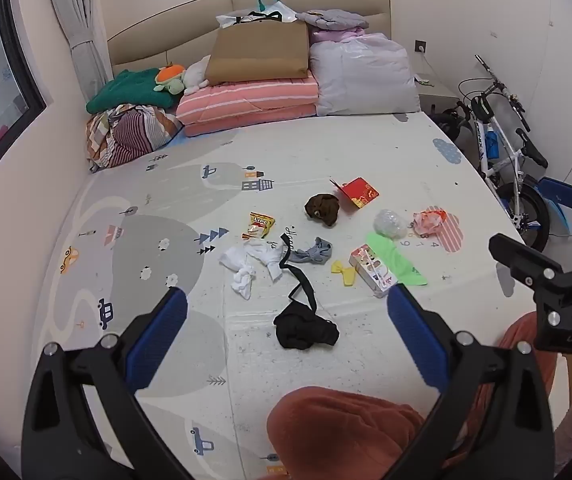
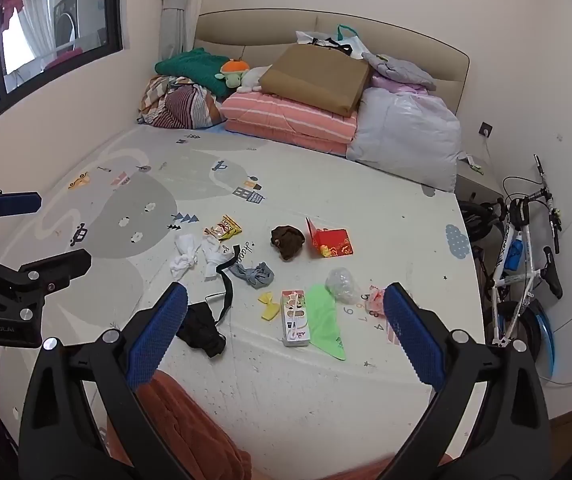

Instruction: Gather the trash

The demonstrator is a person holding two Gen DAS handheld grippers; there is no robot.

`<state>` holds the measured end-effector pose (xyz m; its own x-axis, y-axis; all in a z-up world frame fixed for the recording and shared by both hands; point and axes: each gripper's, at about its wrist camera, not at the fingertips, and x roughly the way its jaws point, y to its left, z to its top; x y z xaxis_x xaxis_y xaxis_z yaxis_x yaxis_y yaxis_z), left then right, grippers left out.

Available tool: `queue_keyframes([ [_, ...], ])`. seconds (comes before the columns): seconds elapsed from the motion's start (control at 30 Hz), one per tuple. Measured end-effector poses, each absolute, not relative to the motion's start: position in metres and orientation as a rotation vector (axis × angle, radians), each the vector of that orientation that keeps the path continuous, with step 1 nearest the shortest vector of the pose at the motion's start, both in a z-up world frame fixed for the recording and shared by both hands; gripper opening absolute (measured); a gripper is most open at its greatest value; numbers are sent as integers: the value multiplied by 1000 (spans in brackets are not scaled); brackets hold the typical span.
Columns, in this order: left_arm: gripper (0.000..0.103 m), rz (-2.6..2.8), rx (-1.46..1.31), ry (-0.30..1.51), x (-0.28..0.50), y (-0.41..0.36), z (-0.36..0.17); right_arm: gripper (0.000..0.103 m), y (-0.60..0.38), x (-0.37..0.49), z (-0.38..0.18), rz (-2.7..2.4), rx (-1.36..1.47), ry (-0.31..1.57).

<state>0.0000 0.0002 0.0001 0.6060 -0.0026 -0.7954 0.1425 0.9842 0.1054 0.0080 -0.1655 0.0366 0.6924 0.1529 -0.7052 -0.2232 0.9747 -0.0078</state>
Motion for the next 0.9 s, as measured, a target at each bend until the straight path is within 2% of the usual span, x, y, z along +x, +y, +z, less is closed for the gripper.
queue_keyframes([
  [0.9, 99, -88, 170, 918, -6, 3, 0, 95, -156, 9, 29, 229, -104, 795],
])
